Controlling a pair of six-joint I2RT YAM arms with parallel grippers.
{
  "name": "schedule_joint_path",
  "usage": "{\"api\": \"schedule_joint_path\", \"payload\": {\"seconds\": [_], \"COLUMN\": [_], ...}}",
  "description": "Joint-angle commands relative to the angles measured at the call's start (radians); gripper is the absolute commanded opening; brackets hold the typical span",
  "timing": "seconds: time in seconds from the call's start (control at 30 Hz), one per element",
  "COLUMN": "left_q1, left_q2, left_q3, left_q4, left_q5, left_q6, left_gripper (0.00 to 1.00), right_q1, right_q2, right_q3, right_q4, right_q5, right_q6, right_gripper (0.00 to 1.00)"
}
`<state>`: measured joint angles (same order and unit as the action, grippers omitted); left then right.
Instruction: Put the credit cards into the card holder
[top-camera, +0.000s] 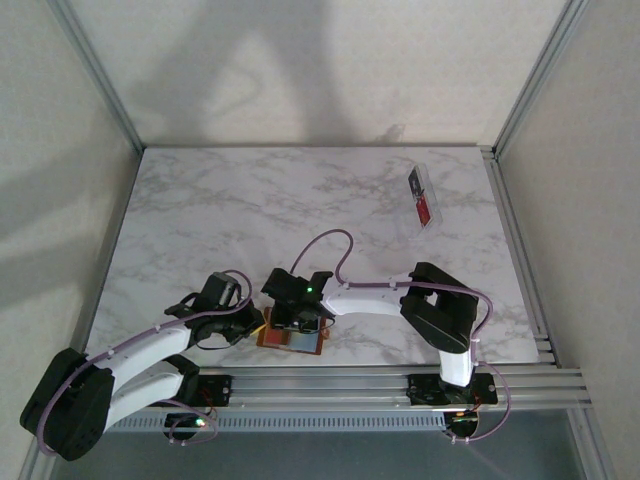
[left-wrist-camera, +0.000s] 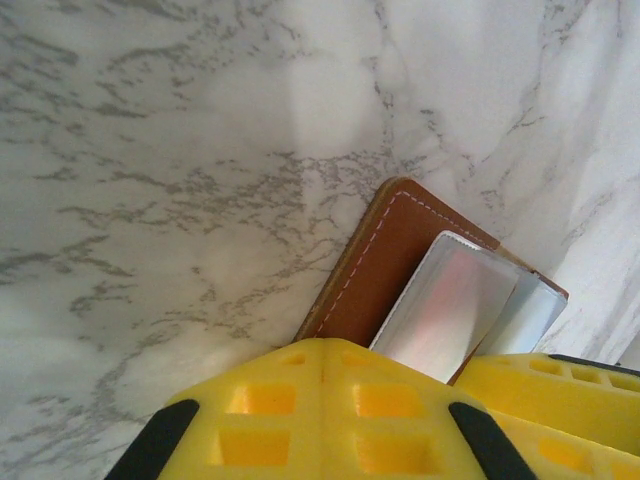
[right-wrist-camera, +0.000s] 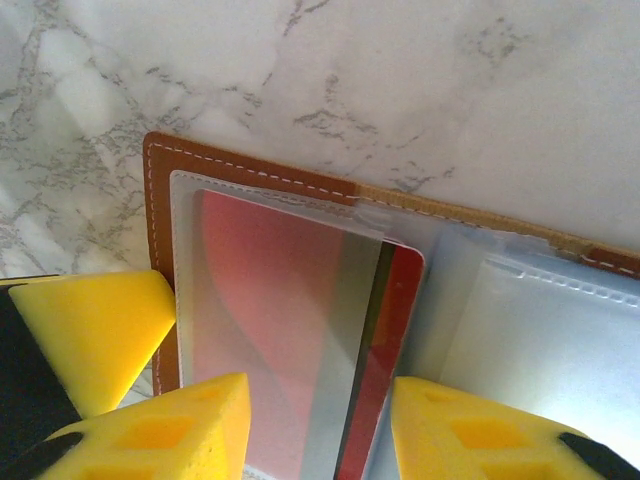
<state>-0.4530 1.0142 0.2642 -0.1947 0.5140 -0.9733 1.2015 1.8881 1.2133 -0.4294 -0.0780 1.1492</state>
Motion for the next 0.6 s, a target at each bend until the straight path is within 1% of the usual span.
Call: {"api": "schedule_joint_path", "payload": {"seconds": [0.0,0.17,0.33,0.47,0.57], "left_q1": [-0.01,-0.01,-0.01,-0.01,-0.011], "left_q2": [-0.006,-0.007,-0.006,-0.005,-0.013], "left_q3": [-0.036,-0.036,-0.036,-0.036,-0.032], "left_q4": [-0.084,-0.082,-0.079,-0.077,-0.083], "left_q5": [-0.005,-0.005,-0.005,-0.006,-0.013], "left_q6": [-0.004,-0.006,-0.008,-0.013,-0.019], "left_gripper": [0.0,0.0,0.0,0.0,0.0], "right_q1": [0.005,0.006,0.006,0.007,0.005], "right_q2": [0.005,0.016,0.006,0.005,-0.005], "right_q3": [-0.024,-0.017,-0.027,-0.039,-0.05], "right_q4": [0.006,0.06,0.116,0.183,0.202], "right_q5": [0.01,-0.042,-0.066,-0.111,-0.114], "right_q6": [0.005,-0.03,-0.06,-0.061,-0.064], "right_gripper": [0.4,0.36,0.37,0.37,0.38]}}
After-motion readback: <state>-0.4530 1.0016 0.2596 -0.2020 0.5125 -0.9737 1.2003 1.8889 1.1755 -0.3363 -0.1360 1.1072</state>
